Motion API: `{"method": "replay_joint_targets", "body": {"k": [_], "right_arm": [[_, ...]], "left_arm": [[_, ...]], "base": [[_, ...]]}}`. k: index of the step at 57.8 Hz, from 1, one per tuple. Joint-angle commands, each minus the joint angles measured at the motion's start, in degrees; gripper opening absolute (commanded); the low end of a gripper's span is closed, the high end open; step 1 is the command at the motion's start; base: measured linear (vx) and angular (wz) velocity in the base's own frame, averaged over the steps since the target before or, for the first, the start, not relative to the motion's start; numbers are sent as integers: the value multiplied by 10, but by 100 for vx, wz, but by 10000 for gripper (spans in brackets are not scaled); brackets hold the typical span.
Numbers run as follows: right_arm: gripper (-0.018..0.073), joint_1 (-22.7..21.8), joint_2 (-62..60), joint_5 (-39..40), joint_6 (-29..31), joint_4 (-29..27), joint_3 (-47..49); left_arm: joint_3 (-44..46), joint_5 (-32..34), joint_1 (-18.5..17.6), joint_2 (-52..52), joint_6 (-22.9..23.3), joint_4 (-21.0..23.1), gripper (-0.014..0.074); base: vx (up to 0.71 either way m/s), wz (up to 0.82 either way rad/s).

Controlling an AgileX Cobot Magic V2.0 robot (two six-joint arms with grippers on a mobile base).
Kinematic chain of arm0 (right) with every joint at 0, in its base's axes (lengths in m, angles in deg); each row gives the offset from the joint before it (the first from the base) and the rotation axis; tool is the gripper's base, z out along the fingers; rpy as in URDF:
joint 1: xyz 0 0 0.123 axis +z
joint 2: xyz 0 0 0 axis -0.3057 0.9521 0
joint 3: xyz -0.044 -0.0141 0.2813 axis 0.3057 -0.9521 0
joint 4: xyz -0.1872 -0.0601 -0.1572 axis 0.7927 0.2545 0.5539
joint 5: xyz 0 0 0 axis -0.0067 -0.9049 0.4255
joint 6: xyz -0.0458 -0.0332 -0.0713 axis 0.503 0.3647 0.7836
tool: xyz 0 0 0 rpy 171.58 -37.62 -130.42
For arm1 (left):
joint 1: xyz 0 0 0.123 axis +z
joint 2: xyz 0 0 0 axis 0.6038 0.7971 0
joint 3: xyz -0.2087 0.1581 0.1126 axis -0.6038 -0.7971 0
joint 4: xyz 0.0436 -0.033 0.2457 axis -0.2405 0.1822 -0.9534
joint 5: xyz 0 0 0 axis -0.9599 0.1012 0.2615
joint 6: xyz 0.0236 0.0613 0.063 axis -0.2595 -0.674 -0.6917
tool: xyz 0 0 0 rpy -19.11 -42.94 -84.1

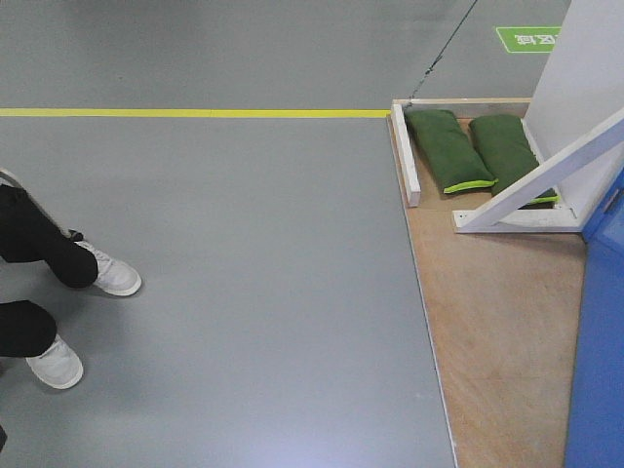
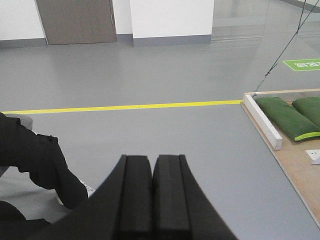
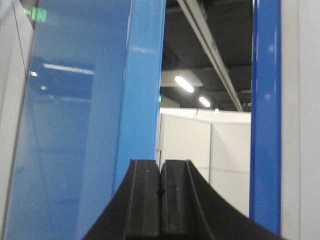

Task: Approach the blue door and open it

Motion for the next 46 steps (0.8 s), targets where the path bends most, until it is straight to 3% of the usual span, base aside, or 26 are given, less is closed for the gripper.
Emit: {"method": "replay_joint_targets", "body": {"k": [1, 19, 35, 40, 46], "right_arm": [[12, -5, 21, 38, 3, -13, 10], [12, -5, 43, 42, 3, -109, 10], [12, -22, 43, 77, 3, -61, 10], [12, -35, 43, 97, 3, -118, 10], [12, -41, 43, 124, 3, -262, 10]], "left_arm": [[15, 48, -4, -7, 4, 1, 73], [15, 49, -4, -7, 4, 1, 73], [15, 49, -4, -7, 4, 1, 73], [15, 49, -4, -7, 4, 1, 73], [15, 49, -4, -7, 4, 1, 73]], "base": [[0, 0], [0, 0], [0, 0], [0, 0], [0, 0]]}}
